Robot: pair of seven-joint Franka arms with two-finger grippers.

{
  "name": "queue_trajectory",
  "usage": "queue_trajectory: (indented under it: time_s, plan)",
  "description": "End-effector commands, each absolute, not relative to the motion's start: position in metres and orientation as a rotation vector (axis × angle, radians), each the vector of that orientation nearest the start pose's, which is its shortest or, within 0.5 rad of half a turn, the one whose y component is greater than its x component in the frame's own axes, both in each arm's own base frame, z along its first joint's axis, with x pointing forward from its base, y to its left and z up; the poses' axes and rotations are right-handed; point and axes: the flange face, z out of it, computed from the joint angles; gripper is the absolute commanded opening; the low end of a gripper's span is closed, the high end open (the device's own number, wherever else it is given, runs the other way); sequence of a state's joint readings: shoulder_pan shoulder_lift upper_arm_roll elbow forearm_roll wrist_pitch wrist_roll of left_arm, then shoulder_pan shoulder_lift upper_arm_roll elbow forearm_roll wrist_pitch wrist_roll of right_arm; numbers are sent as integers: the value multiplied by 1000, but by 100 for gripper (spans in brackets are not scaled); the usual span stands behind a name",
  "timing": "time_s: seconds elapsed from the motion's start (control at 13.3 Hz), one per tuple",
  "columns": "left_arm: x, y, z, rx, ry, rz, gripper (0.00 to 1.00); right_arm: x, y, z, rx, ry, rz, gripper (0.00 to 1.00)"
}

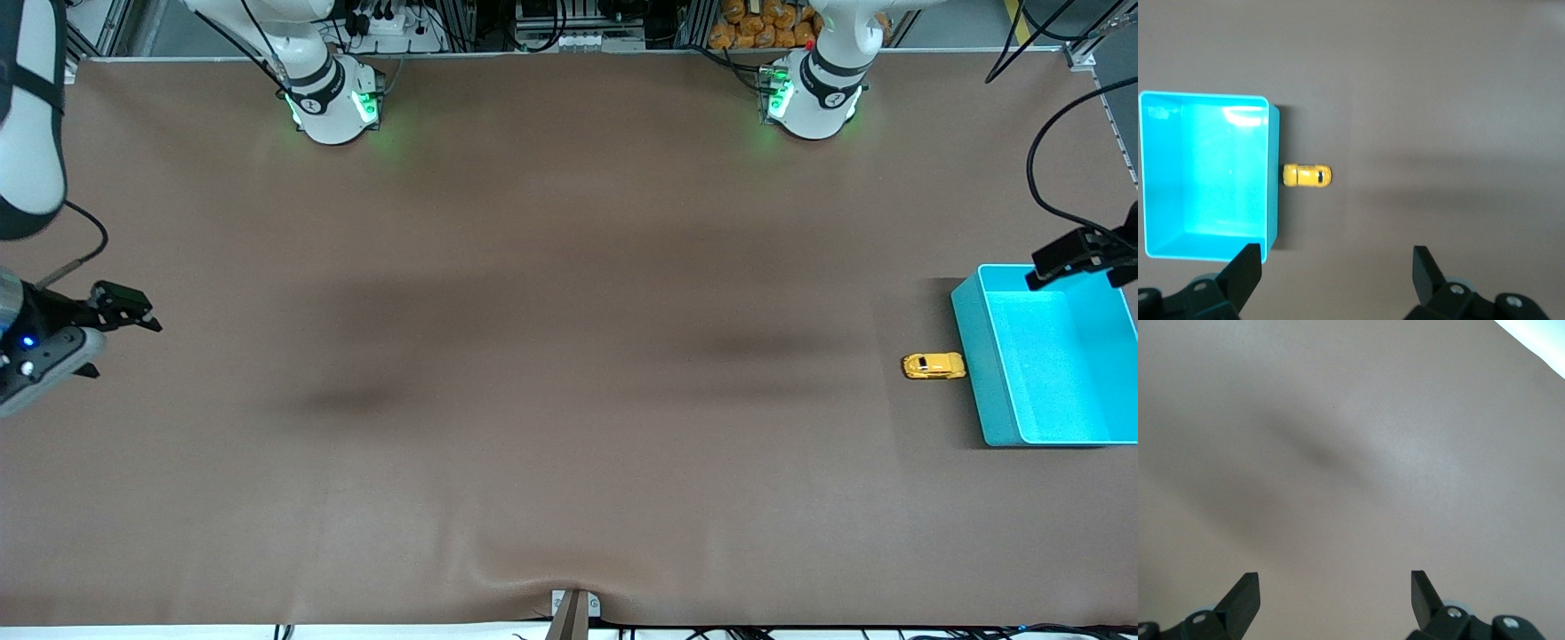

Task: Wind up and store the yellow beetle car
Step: 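Lower the left gripper to the car while the right gripper withdraws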

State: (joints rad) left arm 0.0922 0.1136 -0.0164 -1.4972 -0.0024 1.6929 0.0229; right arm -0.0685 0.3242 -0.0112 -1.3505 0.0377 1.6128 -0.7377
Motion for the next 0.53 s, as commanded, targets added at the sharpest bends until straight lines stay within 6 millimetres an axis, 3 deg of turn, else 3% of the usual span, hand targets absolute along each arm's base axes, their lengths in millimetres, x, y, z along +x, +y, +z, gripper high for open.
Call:
queue_trajectory:
  time_s: [0.0,0.08,0.15,0.3,0.45]
  plan:
    - [629,55,581,-3160,-146,-233,100,638,-53,565,-2940,-879,82,100]
    - [640,54,566,-3170,-203,-249,100,632,-54,580,-2955,-858,68,100]
    - [648,61,544,-3164,-366,-195,100,626,-52,595,-2980,-781,44,100]
    - [648,74,530,-3125,-672,-147,100,606,-46,615,-3024,-567,100,100]
    - [657,75,486,-3112,-720,-29,100,590,-50,629,-3030,-498,153,100]
